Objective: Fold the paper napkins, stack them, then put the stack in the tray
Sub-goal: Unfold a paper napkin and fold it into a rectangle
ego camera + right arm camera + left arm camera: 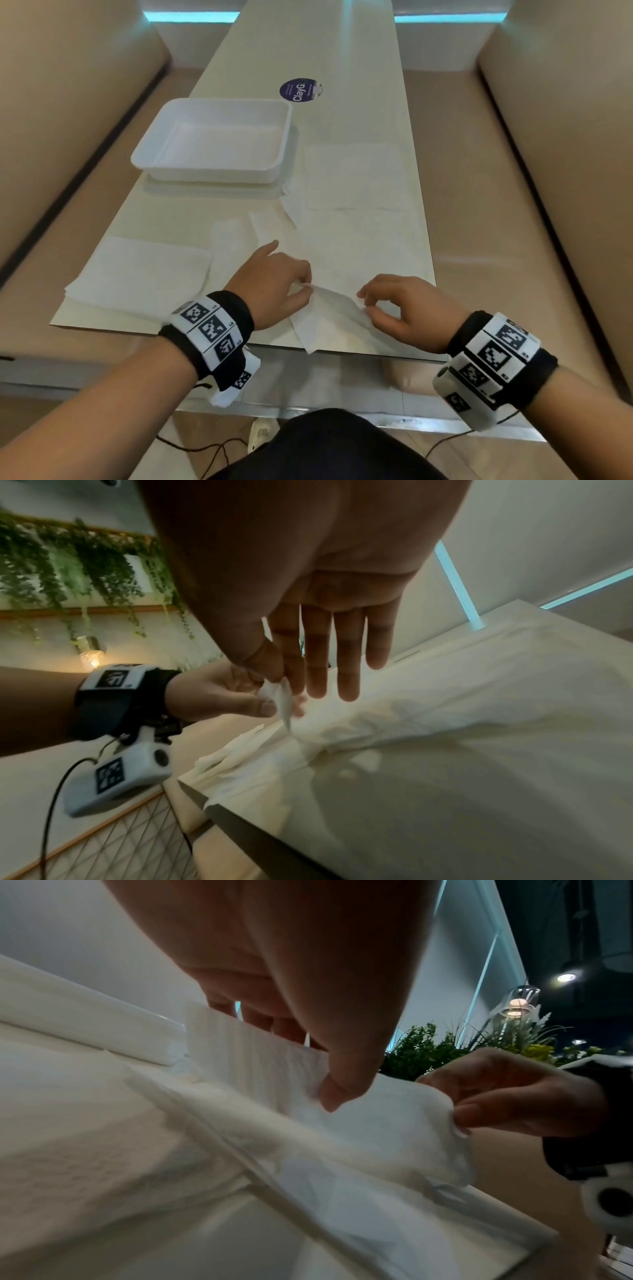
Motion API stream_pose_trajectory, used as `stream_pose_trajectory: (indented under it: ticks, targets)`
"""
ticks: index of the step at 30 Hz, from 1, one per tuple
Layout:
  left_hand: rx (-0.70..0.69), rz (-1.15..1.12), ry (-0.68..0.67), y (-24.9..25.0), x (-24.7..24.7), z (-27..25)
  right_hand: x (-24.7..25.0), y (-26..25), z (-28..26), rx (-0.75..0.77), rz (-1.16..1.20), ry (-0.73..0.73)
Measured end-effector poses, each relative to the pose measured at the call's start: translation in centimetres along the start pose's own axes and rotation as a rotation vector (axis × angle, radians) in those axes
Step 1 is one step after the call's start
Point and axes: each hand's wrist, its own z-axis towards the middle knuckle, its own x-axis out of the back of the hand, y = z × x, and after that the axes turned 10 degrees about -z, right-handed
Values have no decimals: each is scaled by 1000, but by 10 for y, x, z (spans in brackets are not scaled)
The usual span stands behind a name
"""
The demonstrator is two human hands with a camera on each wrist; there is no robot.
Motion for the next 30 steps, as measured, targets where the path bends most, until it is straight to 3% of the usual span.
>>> stream_pose_trajectory:
  ticks: [4, 7, 9, 11, 15, 17, 24, 28, 30]
  targets:
    - [70, 11, -42, 13, 7, -13, 3, -4, -9, -145, 212, -28]
    - [93, -149, 15, 19, 21, -16, 1, -9, -9, -177, 147, -100]
    - [128, -337, 59, 17, 30, -16, -5, -7, -4, -160, 104, -5]
    - [219, -530, 58, 12, 39, -16, -8, -2, 0, -226, 211, 110]
    - [334, -570, -34, -8, 46, -18, -3, 6, 5, -431, 623, 251]
    - [354, -642, -52, -19, 41, -18, 1, 7, 8, -501, 702, 274]
    - [384, -706, 109, -27, 21, -8, -3, 10, 17, -671, 508, 307]
    - [393, -679, 161, -30, 12, -2, -3, 0, 11, -528, 432, 267]
    - [408, -665, 160, -30, 10, 1, -4, -2, 7, -443, 263, 197]
